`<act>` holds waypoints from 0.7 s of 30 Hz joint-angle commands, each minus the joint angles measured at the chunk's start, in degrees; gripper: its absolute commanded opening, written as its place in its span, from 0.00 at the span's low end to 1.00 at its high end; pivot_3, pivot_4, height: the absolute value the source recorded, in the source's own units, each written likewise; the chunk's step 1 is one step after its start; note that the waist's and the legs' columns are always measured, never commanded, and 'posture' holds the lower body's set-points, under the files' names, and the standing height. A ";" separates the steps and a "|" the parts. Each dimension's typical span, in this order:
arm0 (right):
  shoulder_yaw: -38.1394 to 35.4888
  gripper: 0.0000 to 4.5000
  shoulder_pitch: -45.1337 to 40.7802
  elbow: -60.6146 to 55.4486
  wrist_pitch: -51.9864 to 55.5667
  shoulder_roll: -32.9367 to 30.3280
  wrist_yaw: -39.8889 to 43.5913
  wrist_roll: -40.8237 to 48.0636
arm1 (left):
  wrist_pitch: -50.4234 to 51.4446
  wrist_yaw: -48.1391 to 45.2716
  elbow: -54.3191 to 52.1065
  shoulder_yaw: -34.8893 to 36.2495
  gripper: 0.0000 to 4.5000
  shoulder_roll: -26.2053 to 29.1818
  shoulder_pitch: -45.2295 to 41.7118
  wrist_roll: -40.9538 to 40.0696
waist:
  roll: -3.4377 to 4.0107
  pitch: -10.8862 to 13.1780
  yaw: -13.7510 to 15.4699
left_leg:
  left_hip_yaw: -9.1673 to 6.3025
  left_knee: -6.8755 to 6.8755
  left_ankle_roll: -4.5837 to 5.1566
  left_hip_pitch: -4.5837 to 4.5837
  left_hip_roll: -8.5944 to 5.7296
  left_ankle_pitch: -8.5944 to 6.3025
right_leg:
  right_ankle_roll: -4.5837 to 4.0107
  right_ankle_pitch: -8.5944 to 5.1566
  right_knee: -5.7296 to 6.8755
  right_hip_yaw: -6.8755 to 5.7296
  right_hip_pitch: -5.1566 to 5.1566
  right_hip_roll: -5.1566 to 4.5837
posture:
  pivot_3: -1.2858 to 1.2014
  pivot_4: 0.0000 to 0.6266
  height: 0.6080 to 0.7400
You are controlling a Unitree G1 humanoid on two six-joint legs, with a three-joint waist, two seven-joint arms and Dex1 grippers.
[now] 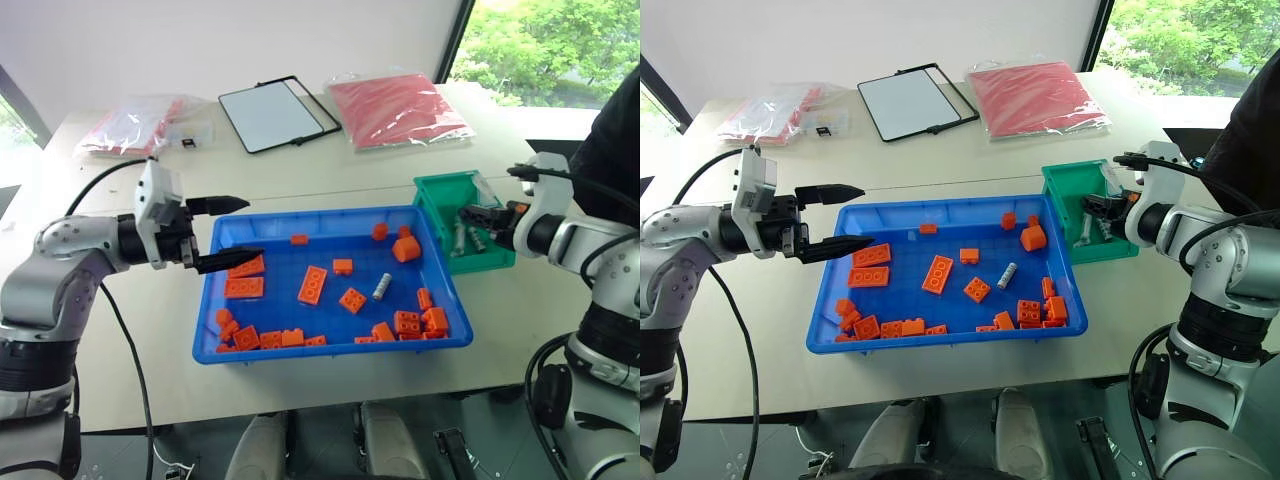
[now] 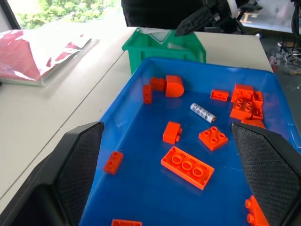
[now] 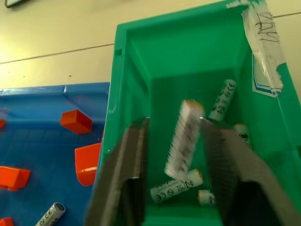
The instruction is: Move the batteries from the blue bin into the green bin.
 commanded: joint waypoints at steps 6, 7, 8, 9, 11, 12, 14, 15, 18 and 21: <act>4.43 0.77 4.38 -10.99 -14.71 -8.17 14.00 8.41 | -0.48 -0.53 -0.08 1.82 1.00 1.20 -0.60 0.00 | 0.01 0.05 0.26 | 0.00 0.02 0.00 -0.05 -0.04 0.00 | 0.02 0.00 -0.03 -0.01 -0.01 -0.03 | 0.52 0.24 0.96; 5.67 0.77 5.49 -12.96 -13.51 -9.40 16.10 10.43 | -0.50 -0.51 -0.20 1.93 1.00 1.27 -0.39 -0.01 | 0.00 0.04 0.30 | -0.02 0.01 0.00 -0.05 -0.04 0.00 | 0.02 0.00 -0.03 -0.02 -0.01 -0.03 | 0.52 0.24 0.96; 6.51 0.77 6.29 -14.21 -12.69 -10.30 17.33 11.87 | -0.51 -0.50 -0.26 2.00 1.00 1.31 -0.27 -0.02 | -0.02 0.04 0.33 | -0.04 0.01 0.01 -0.05 -0.03 -0.01 | 0.02 -0.01 -0.03 -0.03 0.00 -0.02 | 0.52 0.24 0.96; 7.54 0.77 7.40 -15.61 -10.98 -11.23 18.41 13.67 | -0.48 -0.44 -0.37 2.07 1.00 1.35 -0.16 -0.07 | -0.04 0.04 0.34 | -0.07 0.01 0.01 -0.05 -0.02 -0.01 | 0.03 -0.01 -0.04 -0.04 0.01 -0.02 | 0.52 0.24 0.96; 9.05 0.77 8.47 -16.82 -5.20 -10.68 17.25 16.19 | -0.44 -0.24 -0.66 2.15 1.00 1.42 0.03 -0.07 | -0.07 0.03 0.48 | -0.08 0.03 0.01 -0.05 -0.02 -0.01 | 0.03 -0.01 -0.07 -0.04 0.04 -0.02 | 0.52 0.24 0.96; 8.36 0.77 7.60 -15.97 -1.52 -7.44 13.68 15.76 | -0.43 -0.14 -0.87 2.17 1.00 1.46 0.14 -0.05 | -0.08 0.04 0.51 | -0.08 0.04 0.01 -0.04 -0.02 -0.01 | 0.02 -0.01 -0.09 -0.04 0.05 -0.04 | 0.52 0.24 0.96; 5.53 0.77 5.49 -14.12 6.20 0.28 6.60 13.44 | -0.37 0.03 -1.22 2.21 1.00 1.53 0.32 -0.09 | -0.14 0.01 0.44 | -0.07 0.06 0.01 -0.03 0.00 -0.01 | 0.01 0.00 -0.07 -0.01 0.04 -0.06 | 0.52 0.24 0.96; 4.54 0.77 5.57 -14.00 8.25 2.94 4.18 13.48 | -0.26 0.17 -1.45 2.24 1.00 1.54 0.40 -0.15 | -0.13 0.01 0.51 | -0.08 0.07 0.01 -0.04 0.00 -0.01 | 0.01 0.00 -0.07 -0.01 0.02 -0.07 | 0.52 0.24 0.96; 2.77 0.77 8.91 -15.21 9.41 8.83 -3.06 17.81 | -0.01 0.32 -2.05 2.63 1.00 1.77 0.91 -0.36 | -0.11 0.02 1.44 | -0.09 0.03 0.00 -0.08 -0.01 -0.01 | -0.01 0.00 -0.03 0.01 -0.07 -0.07 | 0.52 0.24 0.96; 1.96 0.77 11.07 -15.51 9.41 13.19 -10.08 22.05 | 0.14 0.43 -2.44 2.87 1.00 1.90 1.36 -0.36 | -0.13 0.01 1.73 | -0.17 0.01 -0.01 -0.19 -0.06 -0.01 | -0.01 0.00 -0.10 -0.01 -0.08 -0.08 | 0.52 0.24 0.96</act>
